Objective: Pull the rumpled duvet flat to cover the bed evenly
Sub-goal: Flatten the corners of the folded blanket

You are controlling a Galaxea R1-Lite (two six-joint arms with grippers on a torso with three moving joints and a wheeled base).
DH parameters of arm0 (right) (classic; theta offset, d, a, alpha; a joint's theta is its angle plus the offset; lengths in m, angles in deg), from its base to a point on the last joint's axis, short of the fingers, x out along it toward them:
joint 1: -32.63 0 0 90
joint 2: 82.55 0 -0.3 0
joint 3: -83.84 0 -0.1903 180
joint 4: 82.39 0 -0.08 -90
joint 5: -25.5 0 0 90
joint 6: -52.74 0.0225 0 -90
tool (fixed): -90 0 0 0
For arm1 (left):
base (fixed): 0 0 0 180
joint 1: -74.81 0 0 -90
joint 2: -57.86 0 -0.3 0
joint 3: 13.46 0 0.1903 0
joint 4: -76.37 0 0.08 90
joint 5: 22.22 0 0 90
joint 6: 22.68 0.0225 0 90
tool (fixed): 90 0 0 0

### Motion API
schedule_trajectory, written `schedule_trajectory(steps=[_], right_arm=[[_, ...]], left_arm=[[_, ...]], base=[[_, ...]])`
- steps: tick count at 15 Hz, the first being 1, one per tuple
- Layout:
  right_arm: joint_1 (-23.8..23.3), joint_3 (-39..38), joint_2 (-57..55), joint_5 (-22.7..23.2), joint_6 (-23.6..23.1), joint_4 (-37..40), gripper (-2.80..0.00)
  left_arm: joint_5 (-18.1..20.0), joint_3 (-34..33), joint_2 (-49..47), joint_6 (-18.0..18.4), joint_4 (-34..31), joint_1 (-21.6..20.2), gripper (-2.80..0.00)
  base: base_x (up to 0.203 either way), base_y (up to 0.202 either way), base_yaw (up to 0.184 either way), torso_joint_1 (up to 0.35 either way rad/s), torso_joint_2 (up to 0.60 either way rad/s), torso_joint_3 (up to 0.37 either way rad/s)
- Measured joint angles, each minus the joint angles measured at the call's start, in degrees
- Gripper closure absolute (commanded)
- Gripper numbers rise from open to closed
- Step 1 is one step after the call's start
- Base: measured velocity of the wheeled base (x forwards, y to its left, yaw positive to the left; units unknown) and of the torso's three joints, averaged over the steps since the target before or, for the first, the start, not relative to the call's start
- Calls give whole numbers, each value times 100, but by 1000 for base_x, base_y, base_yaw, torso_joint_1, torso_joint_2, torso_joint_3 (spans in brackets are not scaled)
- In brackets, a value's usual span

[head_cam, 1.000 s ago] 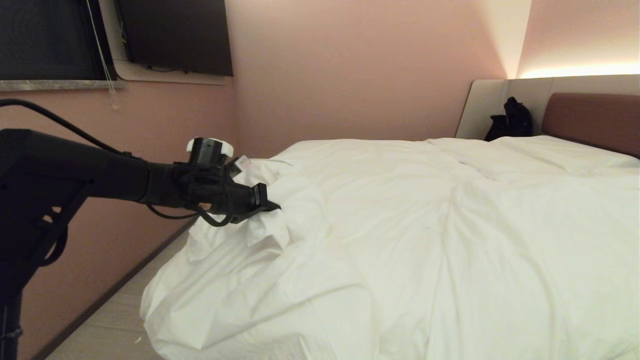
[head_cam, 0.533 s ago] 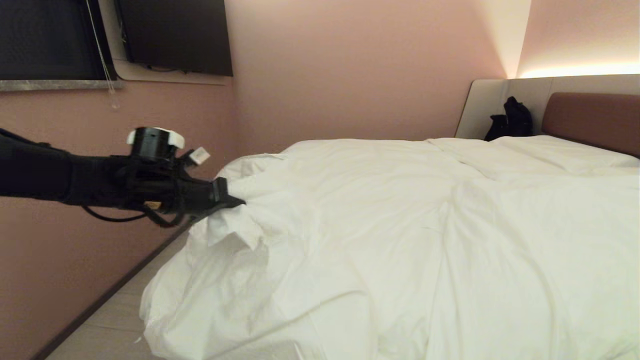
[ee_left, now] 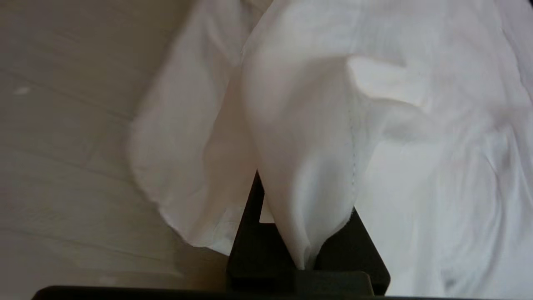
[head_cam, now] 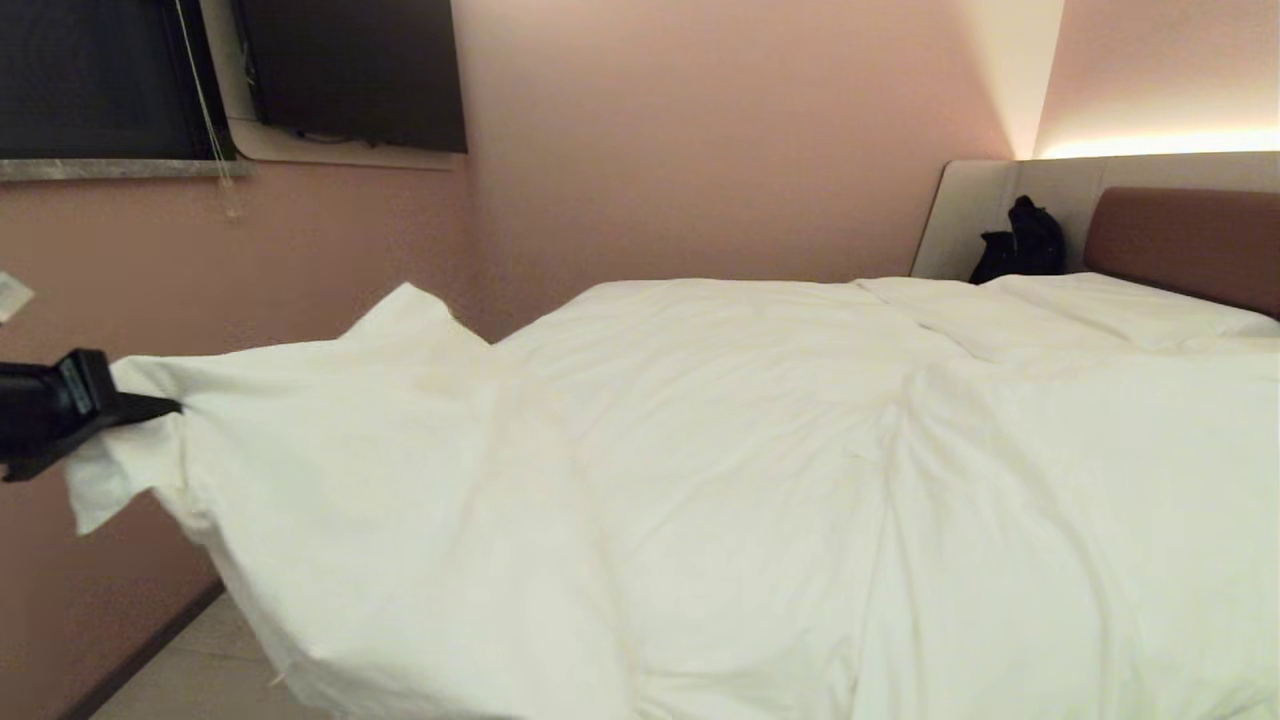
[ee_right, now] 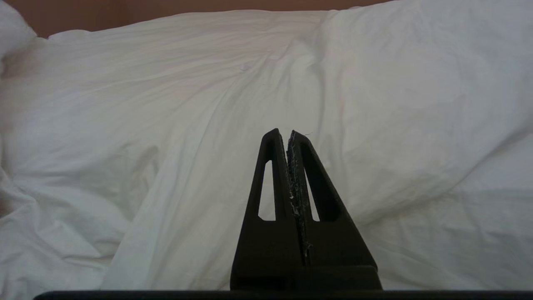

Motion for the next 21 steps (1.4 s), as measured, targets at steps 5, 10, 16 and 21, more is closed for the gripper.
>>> schedule_trajectory(steps=[5,10,16,21], right_arm=[[-6,0,0,0,0,-1,0],[-1,0,0,0,0,-4,0],[-4,0,0,2,-1,0,0],[0,0,0,2,0,-4,0]], left_arm=[[-24,-755,1046,147,-72,-754,0],[-444,-1101,1748,188,-1000,-1235,0],[-780,-1145,1927,188,-955,-1960,0],[-1404,-1310,1892,206,-949,-2318,0]], base=[[0,0,0,0,0,0],[0,0,0,0,0,0],[0,0,0,0,0,0],[0,0,0,0,0,0]])
